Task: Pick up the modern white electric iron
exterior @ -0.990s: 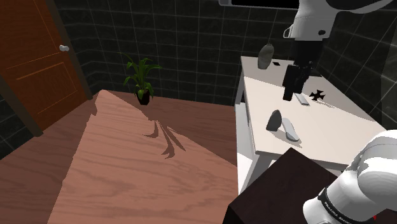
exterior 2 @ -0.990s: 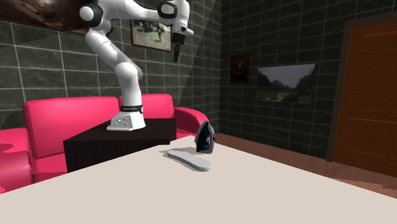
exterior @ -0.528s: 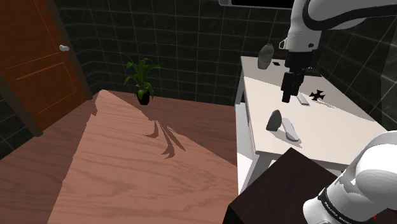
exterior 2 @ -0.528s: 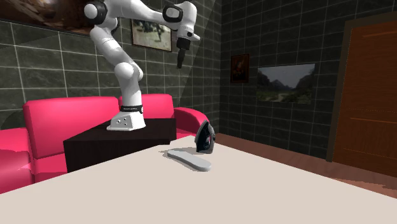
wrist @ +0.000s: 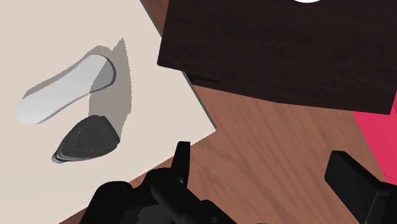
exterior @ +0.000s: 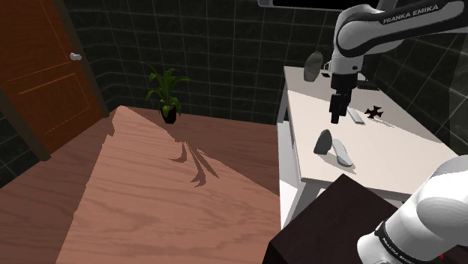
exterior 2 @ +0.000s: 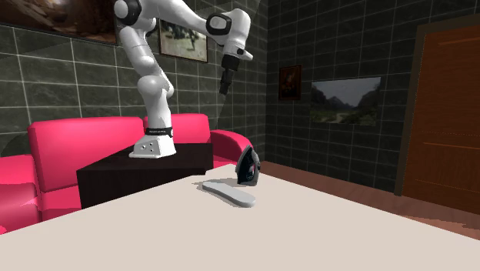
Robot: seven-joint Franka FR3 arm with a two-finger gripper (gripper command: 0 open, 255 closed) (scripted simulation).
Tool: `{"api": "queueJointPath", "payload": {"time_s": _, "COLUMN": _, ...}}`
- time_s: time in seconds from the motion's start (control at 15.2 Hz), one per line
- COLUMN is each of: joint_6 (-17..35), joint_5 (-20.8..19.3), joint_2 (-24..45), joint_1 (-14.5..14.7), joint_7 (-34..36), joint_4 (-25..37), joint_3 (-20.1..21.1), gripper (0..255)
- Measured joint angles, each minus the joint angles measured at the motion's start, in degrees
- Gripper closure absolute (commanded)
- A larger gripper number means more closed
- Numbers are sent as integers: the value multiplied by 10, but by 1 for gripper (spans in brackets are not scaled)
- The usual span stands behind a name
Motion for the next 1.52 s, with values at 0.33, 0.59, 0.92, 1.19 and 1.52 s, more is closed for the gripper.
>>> {"api": "queueJointPath", "payload": {"time_s": 0.33, "joint_6": 48, "joint_5": -20, "joint_2": 96, "joint_1": -14, "joint_7": -61, "joint_4": 36, "joint_3": -40, "gripper": 0}}
{"api": "queueJointPath", "payload": {"time_s": 0.59, "joint_6": 82, "joint_5": -25, "joint_2": 180, "joint_1": -25, "joint_7": -109, "joint_4": 76, "joint_3": -66, "gripper": 0}}
{"api": "queueJointPath", "payload": {"time_s": 0.92, "joint_6": 113, "joint_5": -18, "joint_2": 287, "joint_1": -42, "joint_7": -165, "joint_4": 139, "joint_3": -87, "gripper": 0}}
{"api": "queueJointPath", "payload": {"time_s": 1.19, "joint_6": 132, "joint_5": -5, "joint_2": 379, "joint_1": -64, "joint_7": -211, "joint_4": 202, "joint_3": -96, "gripper": 0}}
{"api": "queueJointPath", "payload": {"time_s": 1.52, "joint_6": 146, "joint_5": 7, "joint_2": 462, "joint_1": -88, "joint_7": -249, "joint_4": 265, "joint_3": -98, "gripper": 0}}
